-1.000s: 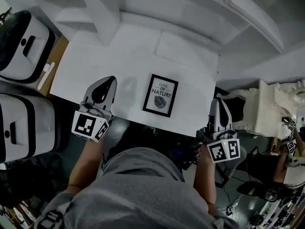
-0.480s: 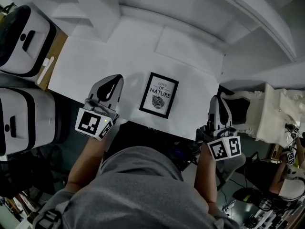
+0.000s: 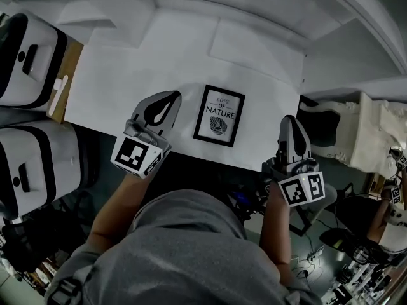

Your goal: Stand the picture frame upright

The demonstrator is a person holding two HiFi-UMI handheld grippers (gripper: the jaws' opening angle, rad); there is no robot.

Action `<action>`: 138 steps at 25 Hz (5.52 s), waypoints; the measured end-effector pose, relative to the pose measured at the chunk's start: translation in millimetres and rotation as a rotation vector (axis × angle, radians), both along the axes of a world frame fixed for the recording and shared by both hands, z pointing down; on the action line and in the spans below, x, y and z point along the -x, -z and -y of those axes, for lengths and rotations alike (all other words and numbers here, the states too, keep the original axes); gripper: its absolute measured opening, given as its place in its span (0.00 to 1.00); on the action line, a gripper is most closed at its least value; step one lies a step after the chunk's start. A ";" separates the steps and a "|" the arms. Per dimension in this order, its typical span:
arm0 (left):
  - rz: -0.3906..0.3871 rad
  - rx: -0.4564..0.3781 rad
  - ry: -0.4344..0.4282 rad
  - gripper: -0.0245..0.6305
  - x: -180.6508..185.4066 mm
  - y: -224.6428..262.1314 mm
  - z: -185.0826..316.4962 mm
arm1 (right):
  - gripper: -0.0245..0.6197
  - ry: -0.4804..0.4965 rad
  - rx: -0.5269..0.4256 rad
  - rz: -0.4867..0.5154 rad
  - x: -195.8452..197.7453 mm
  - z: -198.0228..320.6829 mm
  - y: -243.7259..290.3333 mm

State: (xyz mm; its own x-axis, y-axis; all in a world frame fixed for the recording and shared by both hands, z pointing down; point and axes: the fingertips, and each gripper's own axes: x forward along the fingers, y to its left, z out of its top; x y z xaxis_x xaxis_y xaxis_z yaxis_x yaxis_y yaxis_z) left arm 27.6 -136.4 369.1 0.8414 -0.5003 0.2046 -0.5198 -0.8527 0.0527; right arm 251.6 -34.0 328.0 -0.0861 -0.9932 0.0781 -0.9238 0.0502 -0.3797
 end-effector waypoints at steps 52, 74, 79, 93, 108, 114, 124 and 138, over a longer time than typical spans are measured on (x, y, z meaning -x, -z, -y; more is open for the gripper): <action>0.342 0.329 -0.062 0.17 -53.7 -189.2 -18.4 | 0.08 0.345 0.358 -0.007 33.0 30.8 -165.6; 0.434 0.523 0.062 0.29 -64.4 -254.5 -16.5 | 0.09 0.302 0.582 0.093 37.9 28.2 -250.5; 0.444 0.554 0.061 0.25 -68.7 -257.1 -17.9 | 0.09 0.285 0.589 0.109 36.4 27.6 -255.4; 0.376 0.644 0.077 0.16 -65.3 -255.3 -10.4 | 0.09 0.307 0.618 0.132 39.6 22.6 -262.6; 0.201 0.657 0.033 0.15 -60.2 -238.2 -8.3 | 0.29 0.359 0.613 0.265 46.7 11.1 -262.3; 0.152 0.641 0.004 0.15 -58.9 -233.1 -9.4 | 0.31 0.444 0.568 0.364 60.6 9.1 -258.1; 0.060 0.690 0.014 0.15 -52.5 -226.2 -4.8 | 0.32 0.497 0.587 0.486 76.5 14.3 -264.0; -0.010 0.721 0.017 0.14 -51.7 -224.7 -1.8 | 0.32 0.624 0.487 0.633 120.2 42.4 -236.0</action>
State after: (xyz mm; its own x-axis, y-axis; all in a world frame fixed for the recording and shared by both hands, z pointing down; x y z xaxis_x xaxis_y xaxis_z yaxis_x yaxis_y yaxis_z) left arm 79.3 -134.6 593.8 0.8381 -0.2571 0.4812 -0.5295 -0.5957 0.6040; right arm 131.4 -76.4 564.1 -0.7450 -0.6288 0.2226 -0.4073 0.1646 -0.8983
